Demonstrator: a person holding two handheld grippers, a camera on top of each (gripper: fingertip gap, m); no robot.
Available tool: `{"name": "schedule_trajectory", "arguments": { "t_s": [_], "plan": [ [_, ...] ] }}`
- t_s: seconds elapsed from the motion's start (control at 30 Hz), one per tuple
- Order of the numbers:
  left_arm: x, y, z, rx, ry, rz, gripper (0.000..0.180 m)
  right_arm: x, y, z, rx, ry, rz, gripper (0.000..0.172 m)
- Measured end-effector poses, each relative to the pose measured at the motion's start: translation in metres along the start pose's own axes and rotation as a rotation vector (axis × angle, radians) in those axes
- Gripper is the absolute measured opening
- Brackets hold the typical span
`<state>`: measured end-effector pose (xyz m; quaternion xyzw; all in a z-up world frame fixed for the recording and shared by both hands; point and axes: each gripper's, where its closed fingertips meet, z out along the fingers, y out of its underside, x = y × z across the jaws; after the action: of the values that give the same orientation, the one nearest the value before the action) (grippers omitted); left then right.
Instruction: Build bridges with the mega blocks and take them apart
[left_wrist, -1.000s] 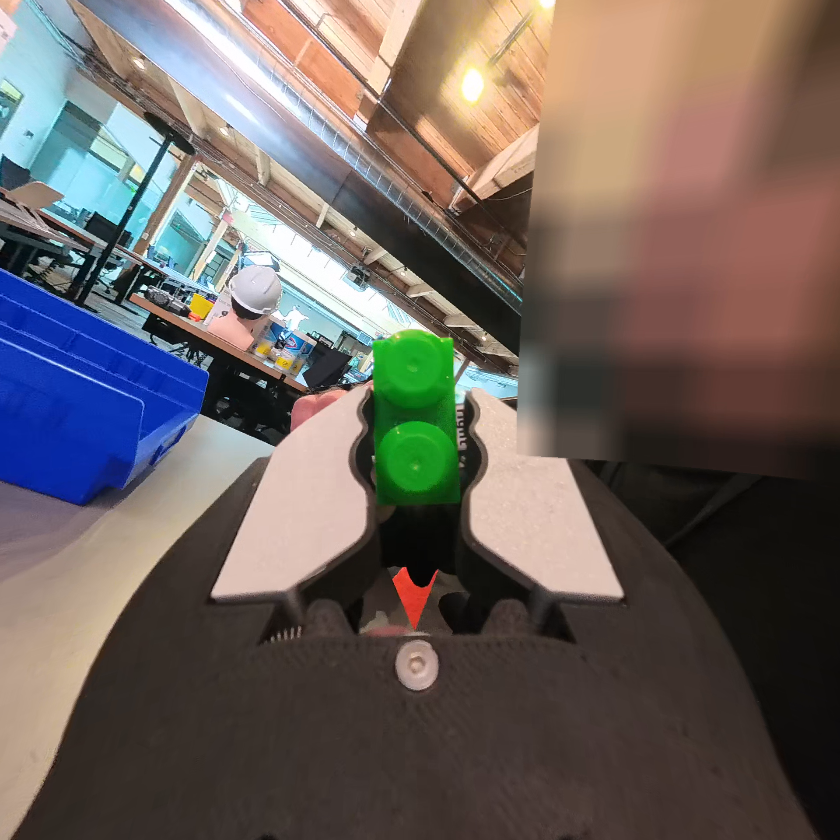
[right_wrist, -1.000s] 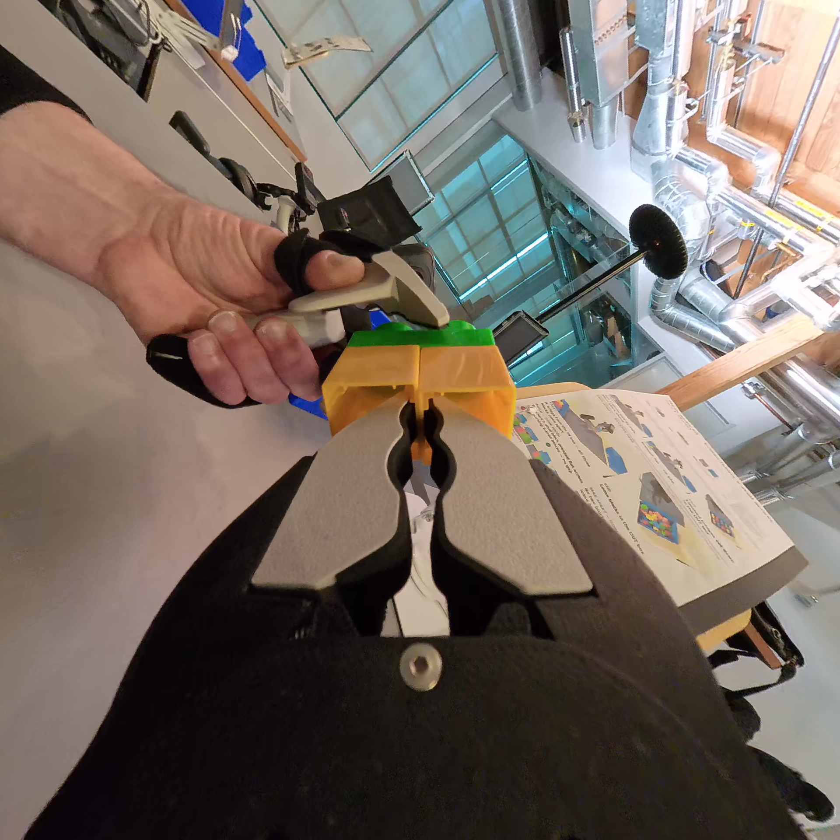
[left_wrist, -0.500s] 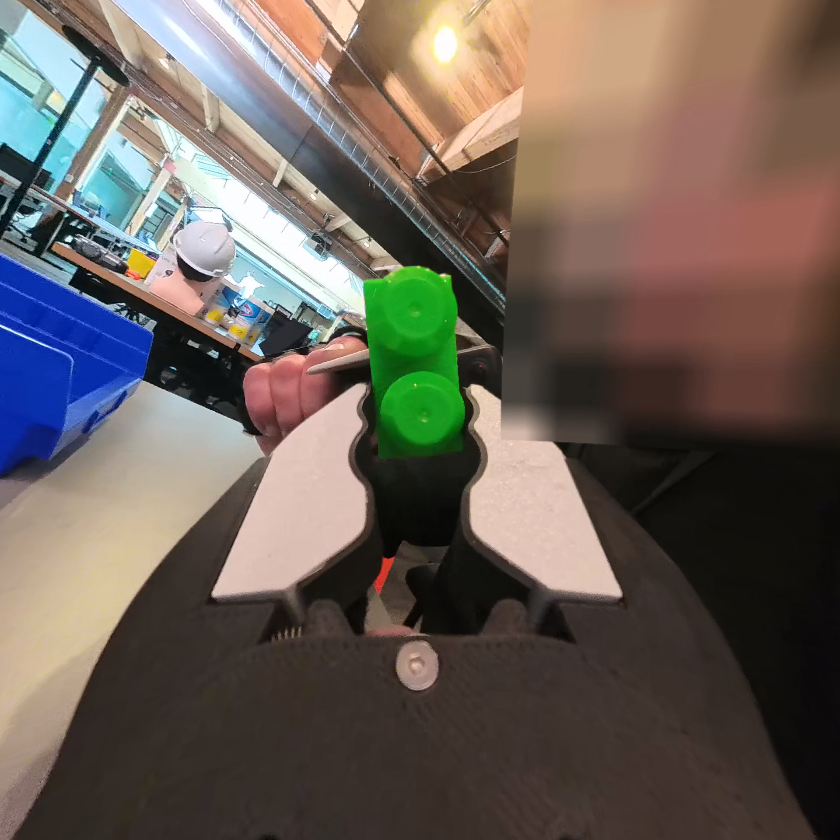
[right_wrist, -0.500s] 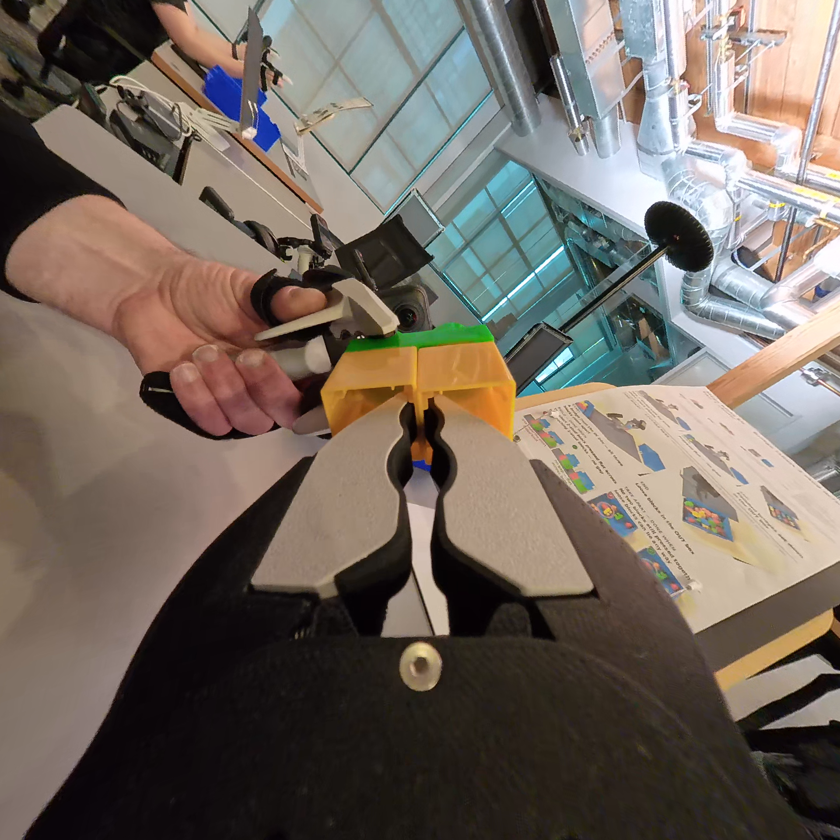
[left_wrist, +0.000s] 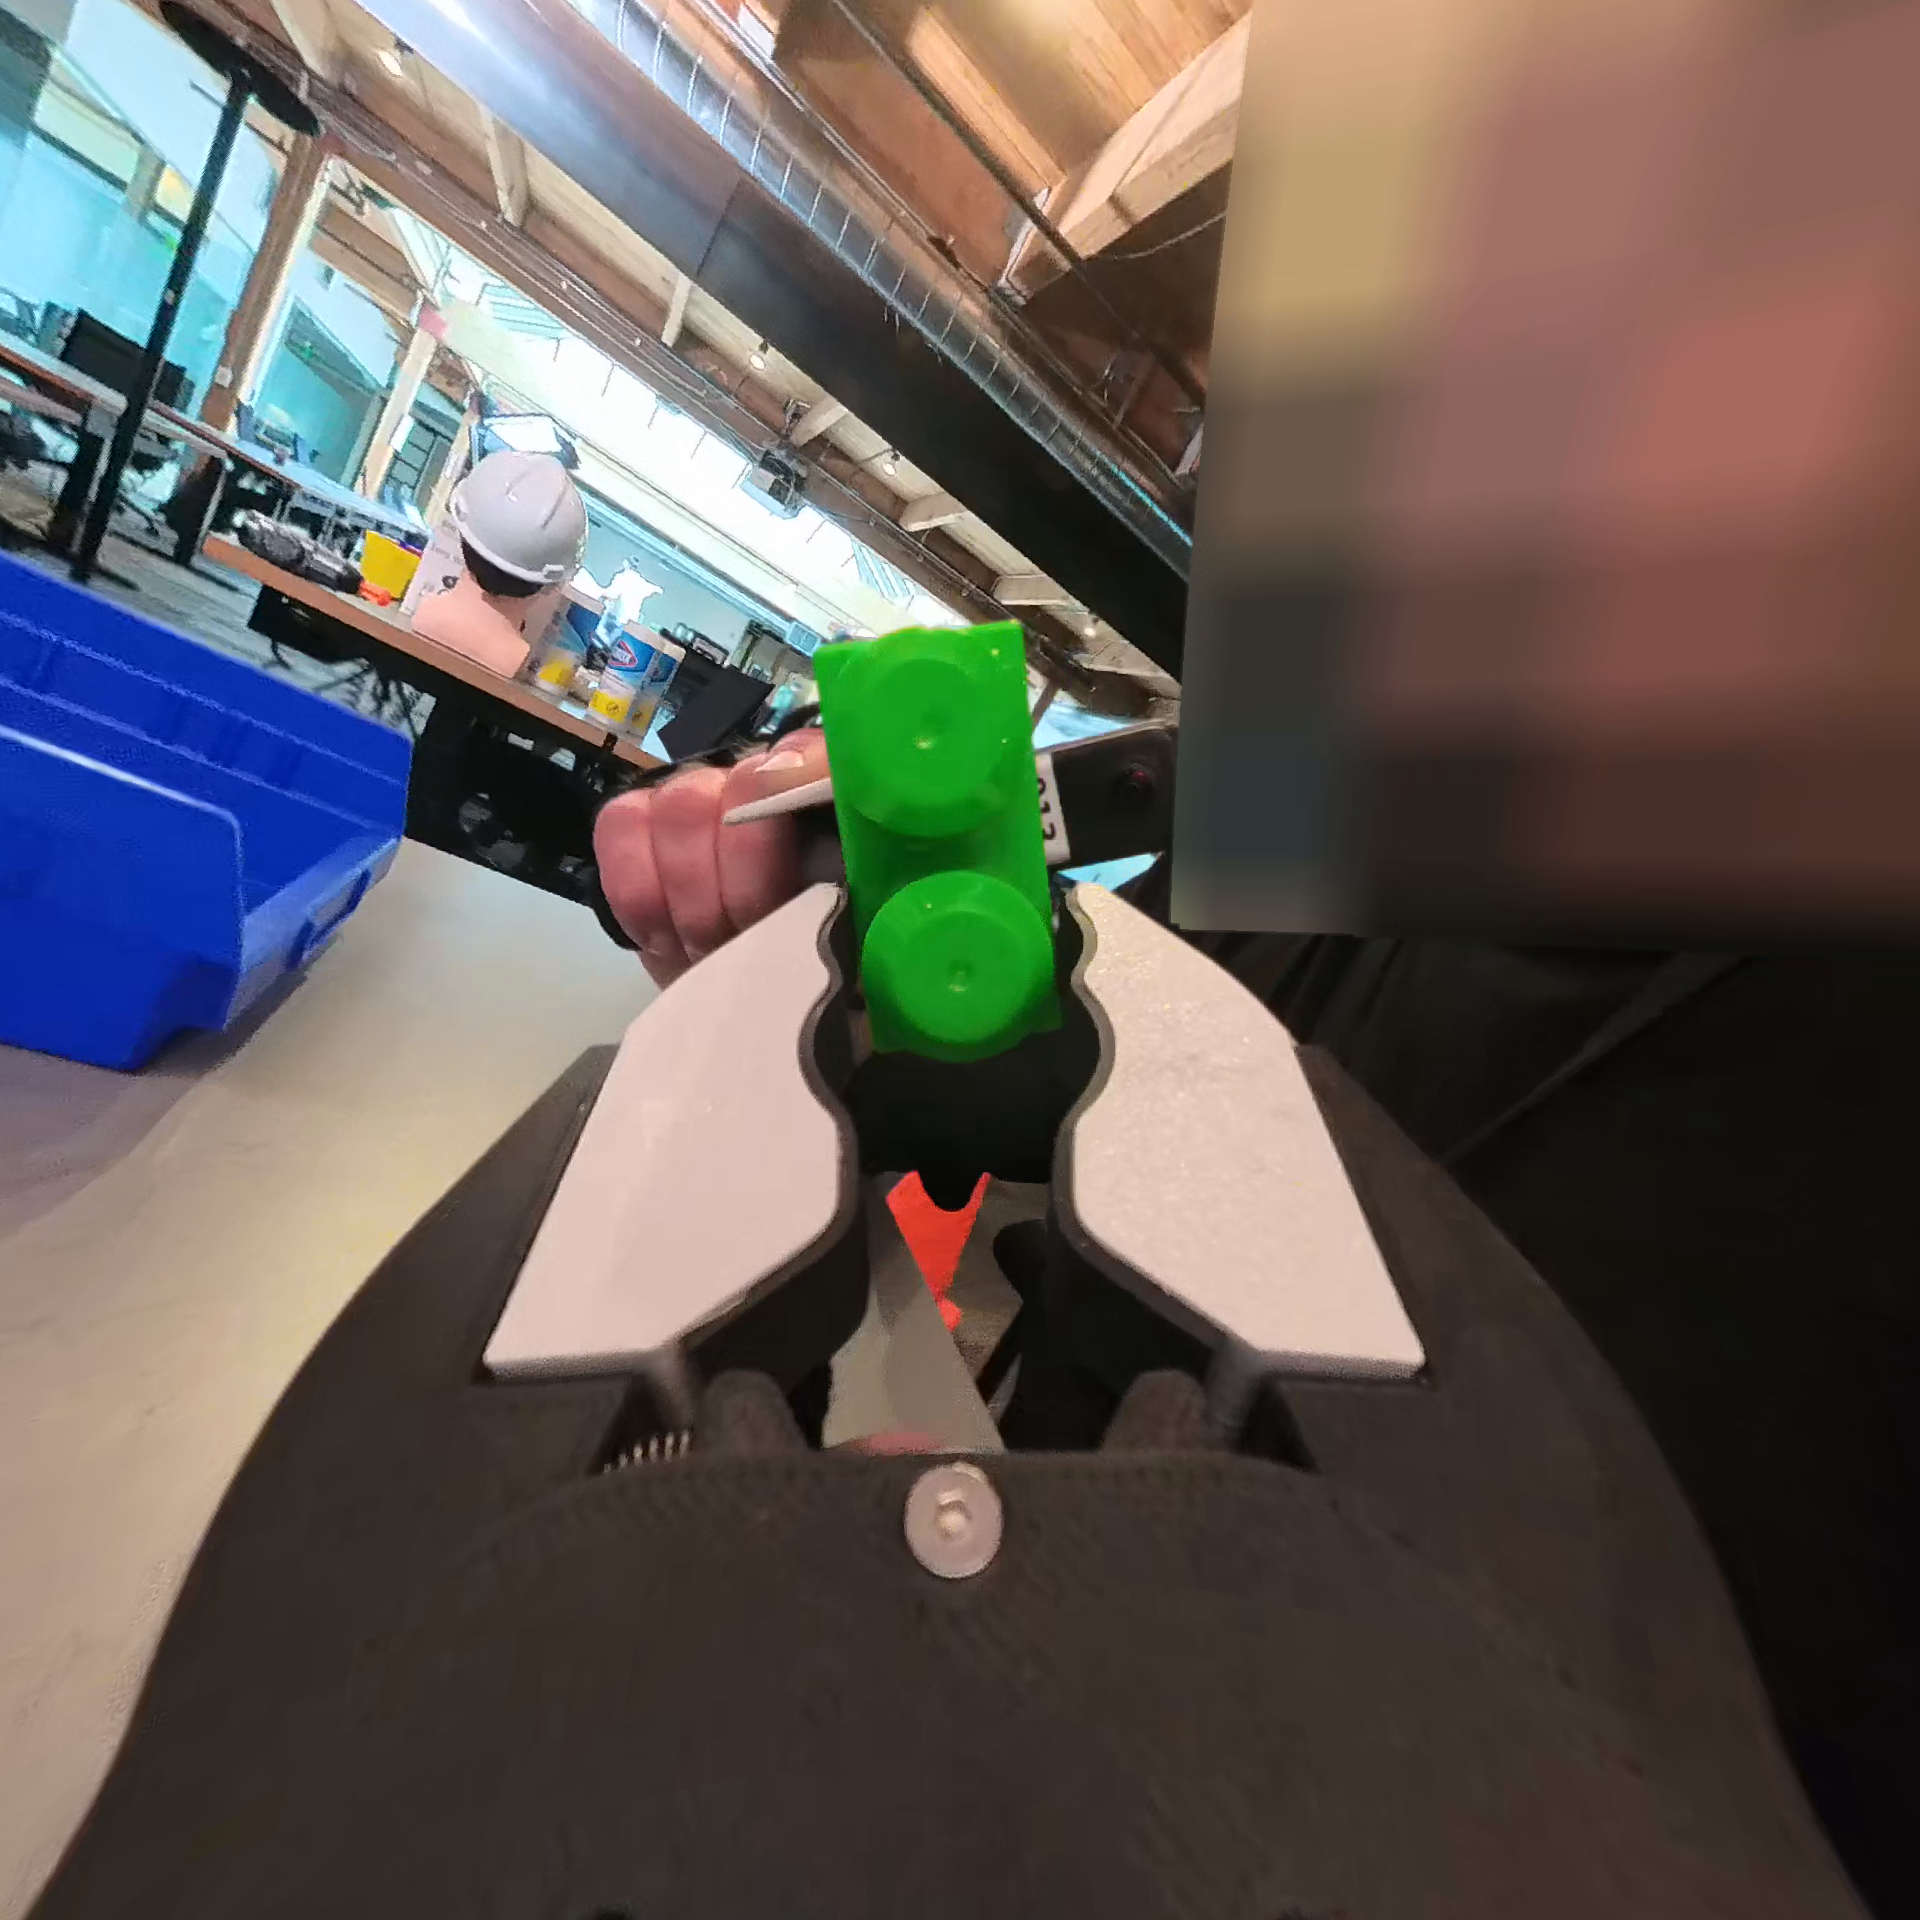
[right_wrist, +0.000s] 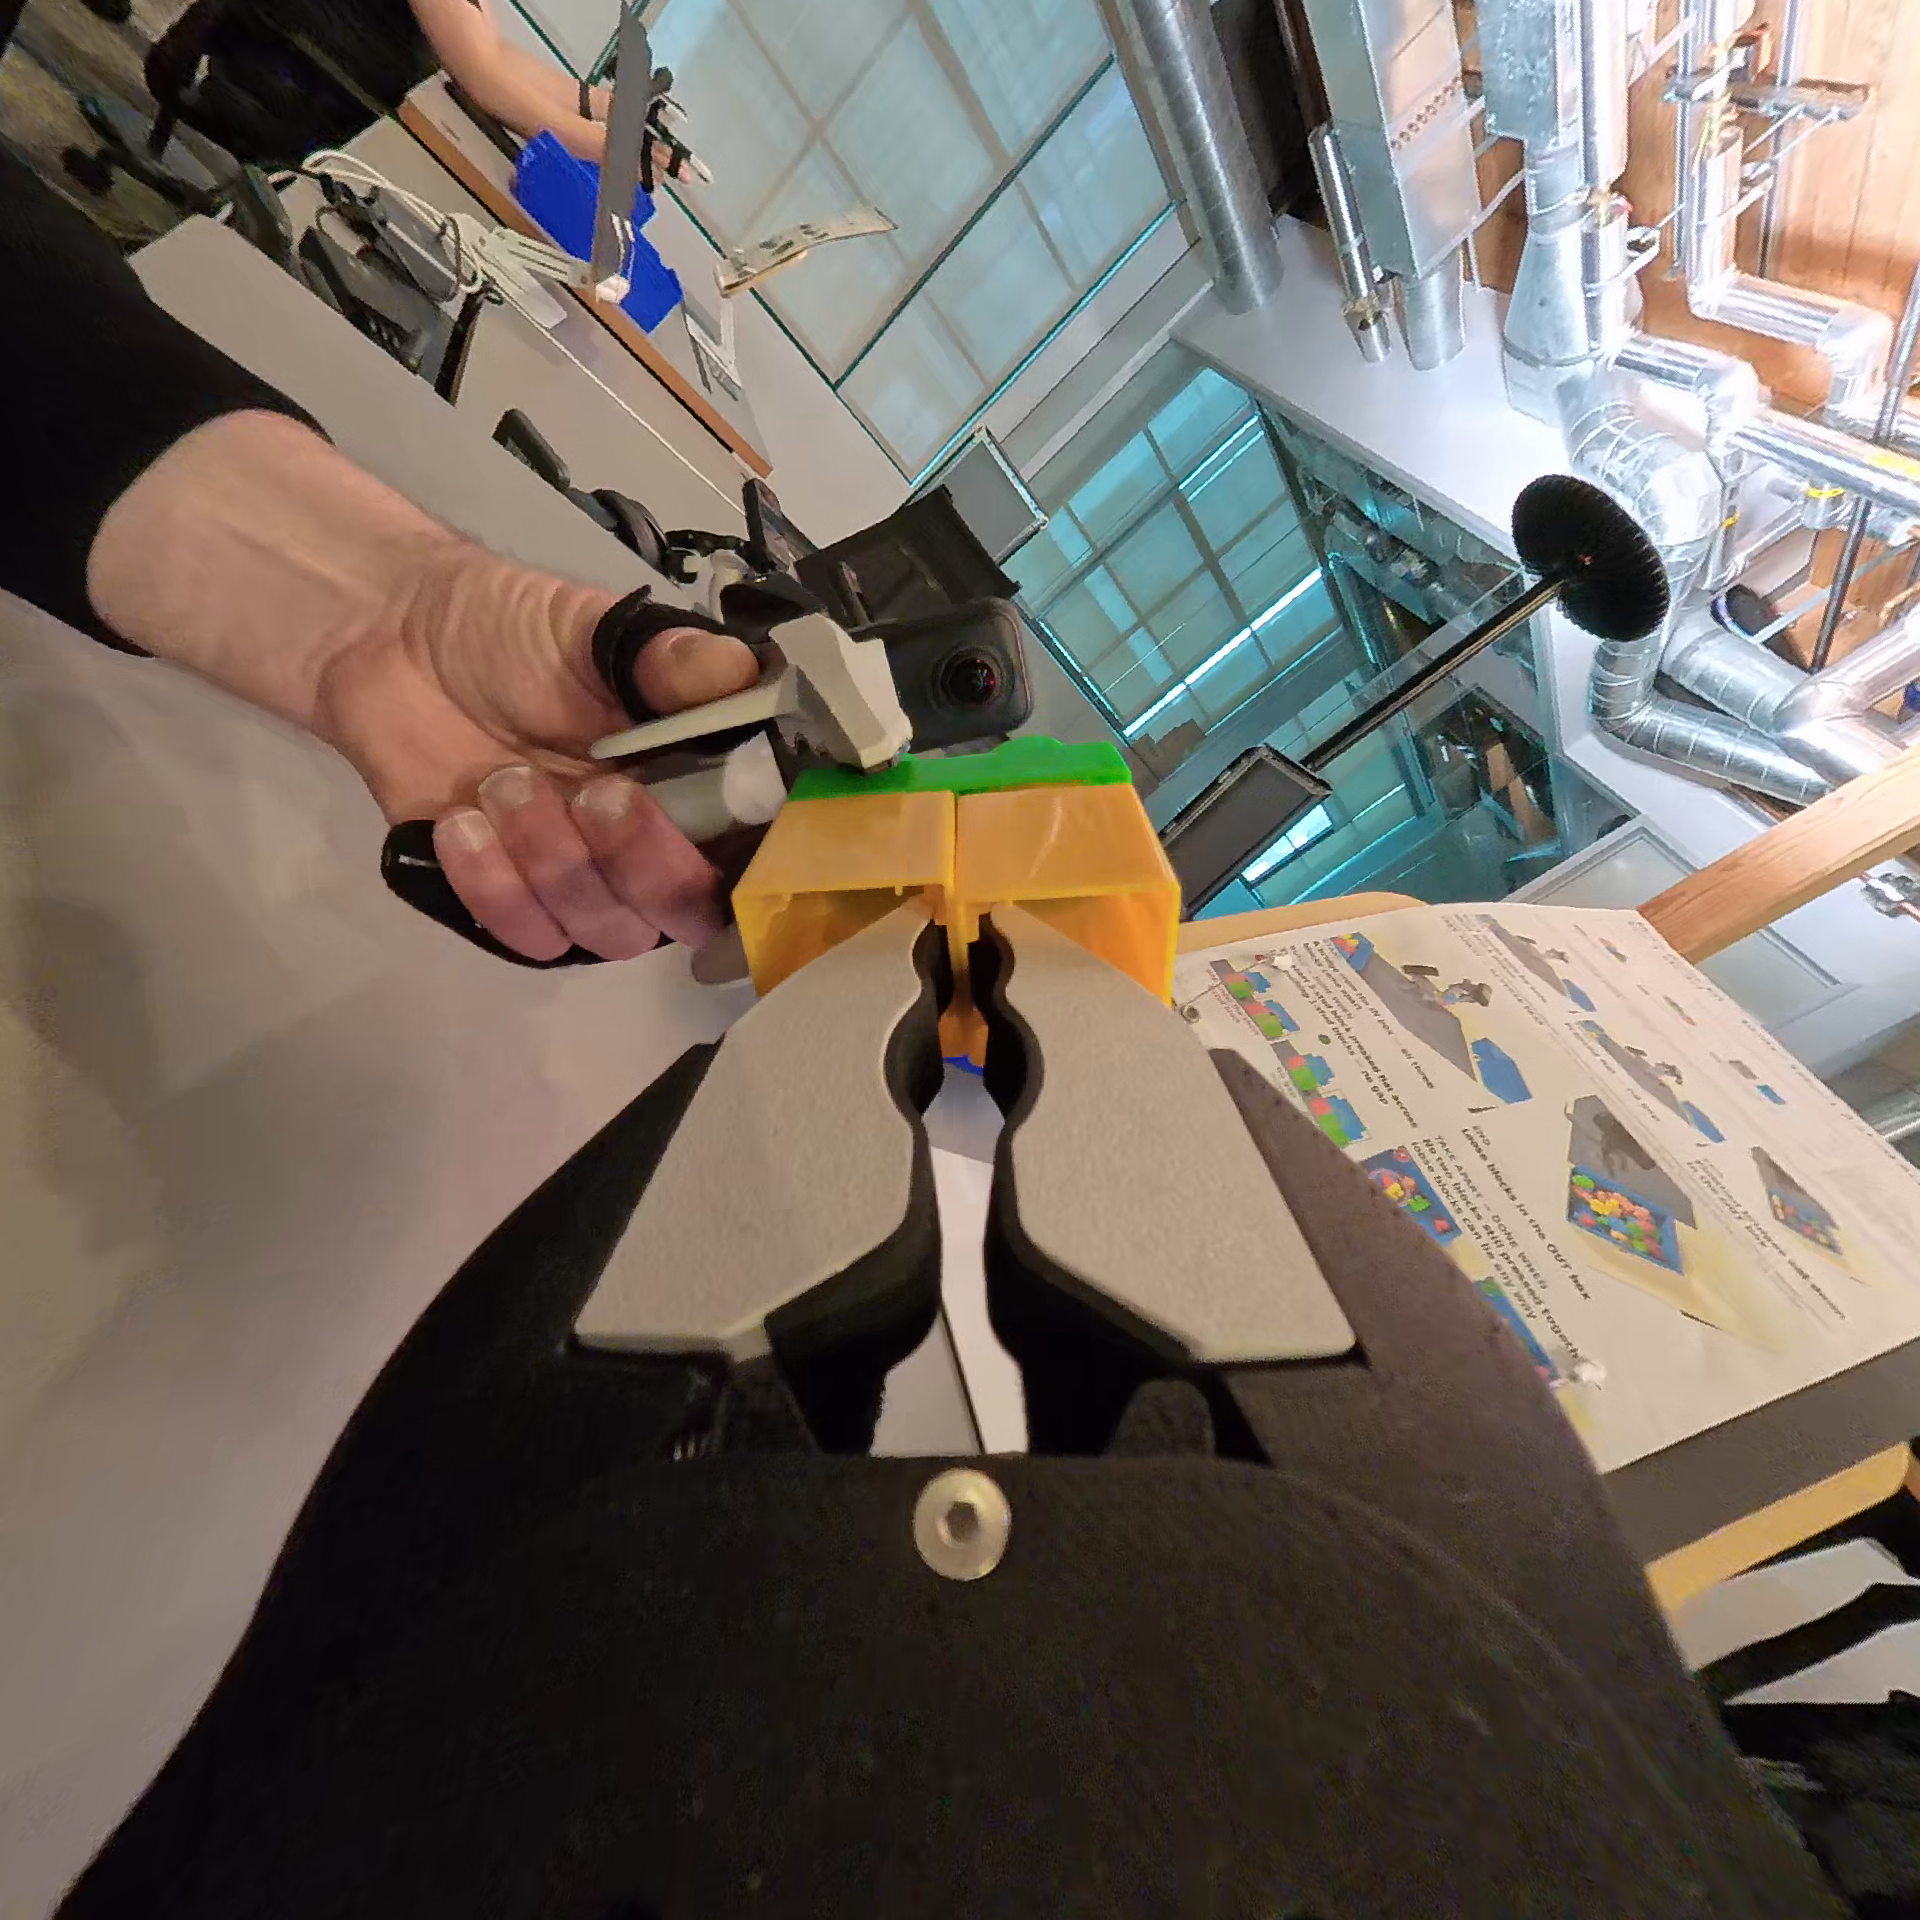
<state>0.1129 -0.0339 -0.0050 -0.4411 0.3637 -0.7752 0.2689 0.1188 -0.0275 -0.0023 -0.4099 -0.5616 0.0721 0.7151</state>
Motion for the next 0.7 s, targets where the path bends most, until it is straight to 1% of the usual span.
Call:
{"name": "schedule_trajectory", "arguments": {
  "t_s": [0.03, 0.1, 0.2, 0.3, 0.4, 0.57, 0.7],
  "plan": [
    [0.002, -0.001, -0.001, -0.008, 0.001, 0.021, 0.037, 0.000, -0.002, 0.000, 0.001, 0.003, -0.001, 0.003],
    [0.000, -0.006, -0.006, -0.022, -0.016, 0.031, 0.047, 0.000, -0.004, -0.001, 0.003, 0.007, -0.009, 0.003],
    [-0.001, -0.021, -0.016, -0.001, -0.034, 0.045, 0.045, -0.002, -0.002, -0.002, -0.008, 0.003, -0.027, 0.003],
    [0.001, -0.016, -0.009, -0.067, -0.007, 0.035, 0.044, -0.008, -0.004, 0.000, -0.010, -0.012, -0.046, 0.003],
    [0.002, -0.003, 0.003, -0.140, 0.033, 0.015, 0.037, -0.014, -0.002, 0.002, -0.020, -0.034, -0.066, 0.003],
    [0.003, -0.003, 0.008, -0.130, 0.078, -0.020, 0.036, -0.015, -0.002, 0.000, -0.028, -0.029, -0.089, 0.003],
    [0.003, 0.004, 0.007, -0.164, 0.064, -0.014, 0.036, -0.018, -0.002, 0.000, -0.021, -0.068, -0.077, 0.004]
  ]
}}
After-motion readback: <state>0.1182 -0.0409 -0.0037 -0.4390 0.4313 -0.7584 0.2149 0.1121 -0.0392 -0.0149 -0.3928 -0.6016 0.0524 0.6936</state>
